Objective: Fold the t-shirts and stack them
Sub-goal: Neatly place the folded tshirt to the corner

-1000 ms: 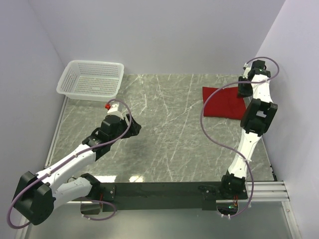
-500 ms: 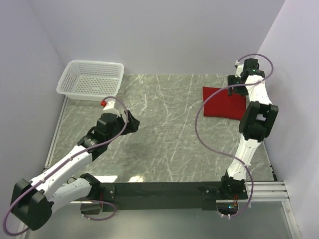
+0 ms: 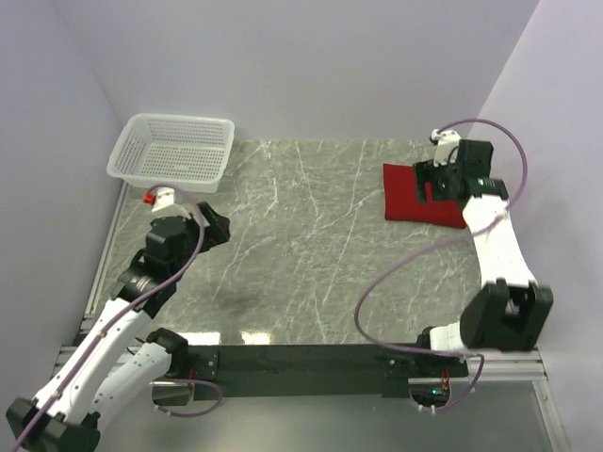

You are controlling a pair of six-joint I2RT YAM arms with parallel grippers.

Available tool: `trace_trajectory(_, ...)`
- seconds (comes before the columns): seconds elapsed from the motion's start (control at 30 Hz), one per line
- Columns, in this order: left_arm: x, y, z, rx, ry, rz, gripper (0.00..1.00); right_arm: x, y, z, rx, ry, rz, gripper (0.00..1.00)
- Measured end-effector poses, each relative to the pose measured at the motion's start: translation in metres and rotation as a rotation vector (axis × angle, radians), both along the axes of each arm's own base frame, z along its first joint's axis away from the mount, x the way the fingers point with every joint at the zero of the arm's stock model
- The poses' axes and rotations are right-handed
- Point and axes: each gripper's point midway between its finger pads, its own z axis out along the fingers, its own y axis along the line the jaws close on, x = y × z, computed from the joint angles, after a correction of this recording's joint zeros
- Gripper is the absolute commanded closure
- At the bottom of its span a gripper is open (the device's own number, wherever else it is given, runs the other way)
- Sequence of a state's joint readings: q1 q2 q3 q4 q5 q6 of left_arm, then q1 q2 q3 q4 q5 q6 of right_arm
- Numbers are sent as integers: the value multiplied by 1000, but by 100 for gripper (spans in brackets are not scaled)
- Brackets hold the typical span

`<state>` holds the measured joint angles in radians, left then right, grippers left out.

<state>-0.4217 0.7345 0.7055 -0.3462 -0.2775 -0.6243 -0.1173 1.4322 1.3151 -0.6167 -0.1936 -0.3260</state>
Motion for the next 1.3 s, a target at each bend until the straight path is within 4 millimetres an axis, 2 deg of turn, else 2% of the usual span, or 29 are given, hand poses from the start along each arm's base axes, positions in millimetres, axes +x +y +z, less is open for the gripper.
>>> trace_trajectory(0.1, -8, 16, 11, 3, -36, 51, 1, -30, -7, 12, -50, -90, -37, 11)
trace_trajectory(0.23, -15, 26, 17, 12, -61, 76, 1, -54, -23, 30, -105, -208, -143, 10)
trace_trajectory(0.33, -18, 28, 13, 35, -47, 76, 1, -62, -33, 40, -108, -256, -218, 9)
trace_trajectory(0.53, -21, 31, 12, 55, -42, 71, 1, -77, -36, 37, -58, -286, -293, 8)
trace_trajectory(0.97, -23, 32, 13, 67, -49, 66, 1, -79, -38, 40, 4, -302, -339, 7)
trace_trajectory(1.3, -20, 31, 3, 80, -19, 65, 1, -76, -39, 41, 6, -318, -342, 6)
